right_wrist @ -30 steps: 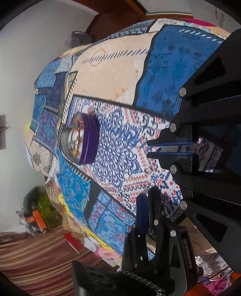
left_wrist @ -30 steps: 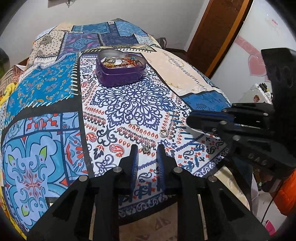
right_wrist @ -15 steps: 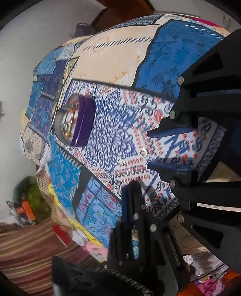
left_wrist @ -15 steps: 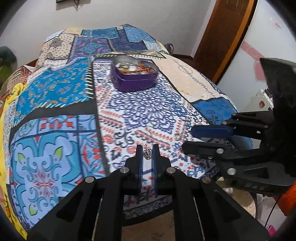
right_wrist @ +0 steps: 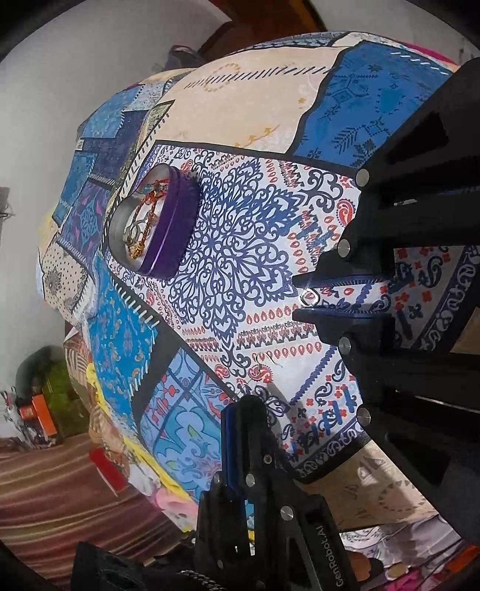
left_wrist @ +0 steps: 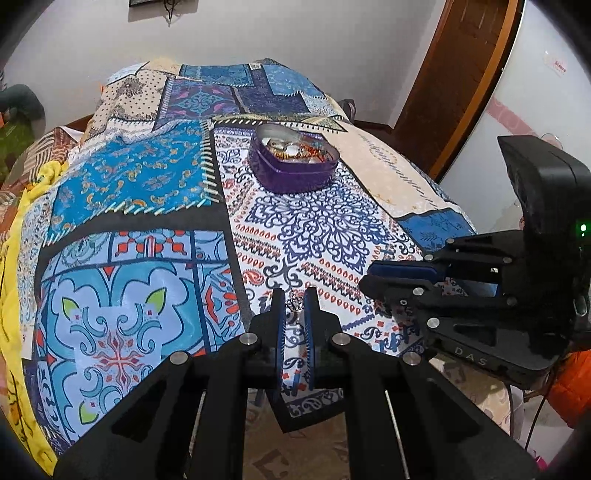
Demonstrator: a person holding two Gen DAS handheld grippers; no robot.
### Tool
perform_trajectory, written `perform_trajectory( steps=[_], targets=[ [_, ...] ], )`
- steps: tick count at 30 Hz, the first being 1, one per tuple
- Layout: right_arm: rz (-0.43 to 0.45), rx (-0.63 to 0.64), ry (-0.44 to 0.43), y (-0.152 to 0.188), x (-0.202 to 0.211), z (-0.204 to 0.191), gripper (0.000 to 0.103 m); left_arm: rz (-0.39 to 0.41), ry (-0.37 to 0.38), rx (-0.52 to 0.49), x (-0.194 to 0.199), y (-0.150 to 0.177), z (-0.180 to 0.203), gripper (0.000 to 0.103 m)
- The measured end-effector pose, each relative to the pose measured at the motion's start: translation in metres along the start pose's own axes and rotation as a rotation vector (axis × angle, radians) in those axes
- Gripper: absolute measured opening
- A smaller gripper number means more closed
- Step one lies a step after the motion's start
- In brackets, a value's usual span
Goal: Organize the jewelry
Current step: 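Grasp a small silver ring with the right gripper while the left gripper grasps a small charm, then lower both pieces into the tin and open both grippers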
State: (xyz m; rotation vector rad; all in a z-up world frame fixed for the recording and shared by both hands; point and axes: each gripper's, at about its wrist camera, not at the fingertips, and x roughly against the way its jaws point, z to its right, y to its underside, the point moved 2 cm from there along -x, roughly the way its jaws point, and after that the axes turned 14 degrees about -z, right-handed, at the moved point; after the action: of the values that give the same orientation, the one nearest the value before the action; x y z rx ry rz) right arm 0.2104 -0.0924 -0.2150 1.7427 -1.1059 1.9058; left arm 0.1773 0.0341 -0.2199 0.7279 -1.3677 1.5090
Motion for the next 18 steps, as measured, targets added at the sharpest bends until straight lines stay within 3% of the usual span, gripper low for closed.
perform_trajectory(
  steps=[18],
  targets=[
    [0.188,-0.119,0.041,-0.022,0.063,0.039,0.01,0.141,-0.034,-0.045,0.035,-0.059,0.01,0.008]
  ],
)
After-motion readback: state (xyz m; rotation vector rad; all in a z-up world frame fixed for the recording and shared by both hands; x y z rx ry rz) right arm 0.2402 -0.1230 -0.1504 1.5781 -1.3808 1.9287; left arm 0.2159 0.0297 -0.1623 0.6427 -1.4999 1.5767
